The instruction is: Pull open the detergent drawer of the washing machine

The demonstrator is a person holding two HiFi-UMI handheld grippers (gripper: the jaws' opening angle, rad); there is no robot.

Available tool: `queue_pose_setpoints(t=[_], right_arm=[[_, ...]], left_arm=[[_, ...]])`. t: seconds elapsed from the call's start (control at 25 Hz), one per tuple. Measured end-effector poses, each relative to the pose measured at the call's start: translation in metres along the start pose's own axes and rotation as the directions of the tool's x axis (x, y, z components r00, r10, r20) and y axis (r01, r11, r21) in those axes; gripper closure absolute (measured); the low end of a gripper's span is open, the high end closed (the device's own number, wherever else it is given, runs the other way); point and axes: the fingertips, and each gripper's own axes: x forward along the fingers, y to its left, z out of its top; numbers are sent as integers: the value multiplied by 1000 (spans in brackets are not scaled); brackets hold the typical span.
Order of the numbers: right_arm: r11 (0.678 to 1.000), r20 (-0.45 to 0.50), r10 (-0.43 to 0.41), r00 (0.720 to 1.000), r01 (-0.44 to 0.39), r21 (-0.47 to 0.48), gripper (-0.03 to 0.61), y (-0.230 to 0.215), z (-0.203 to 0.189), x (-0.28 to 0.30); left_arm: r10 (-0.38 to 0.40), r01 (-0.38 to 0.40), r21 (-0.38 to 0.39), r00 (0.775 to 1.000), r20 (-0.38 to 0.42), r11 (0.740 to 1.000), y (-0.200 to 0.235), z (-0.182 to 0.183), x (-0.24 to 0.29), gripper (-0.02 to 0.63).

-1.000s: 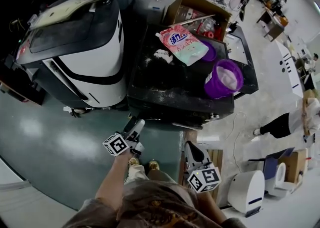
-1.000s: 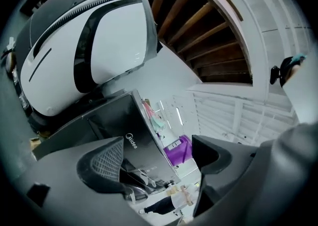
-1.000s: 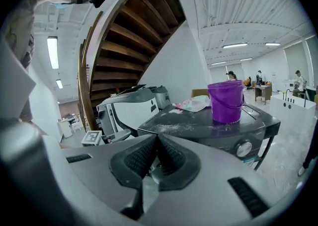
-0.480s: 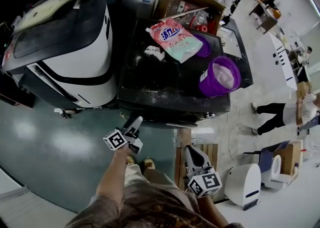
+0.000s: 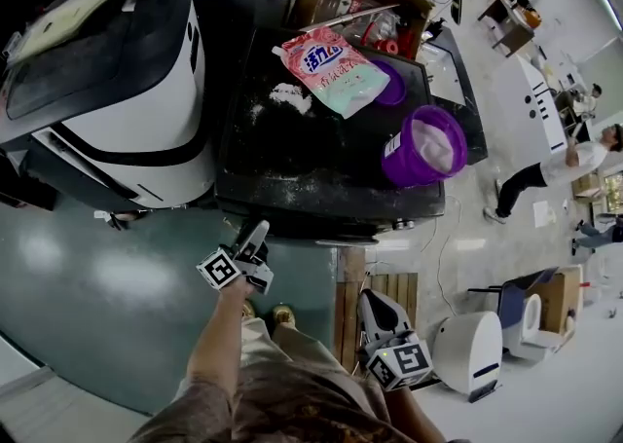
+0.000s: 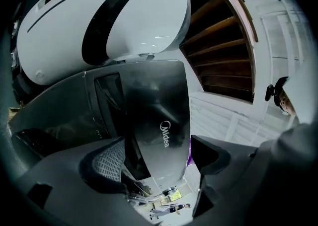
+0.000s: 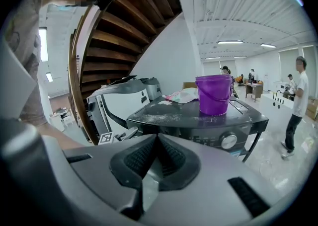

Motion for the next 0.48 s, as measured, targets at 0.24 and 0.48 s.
queue_pose_setpoints(t=[0.24, 0.48], right_arm=[[1000, 6, -2, 1000, 2, 12, 574, -3, 2, 1], [999, -29, -34, 999, 34, -10, 575, -10, -7, -4]], left_arm=[[-43, 44, -21, 999, 26, 999, 0, 5, 11, 199], [-54, 56, -47, 997, 47, 997, 4, 6, 12, 199]])
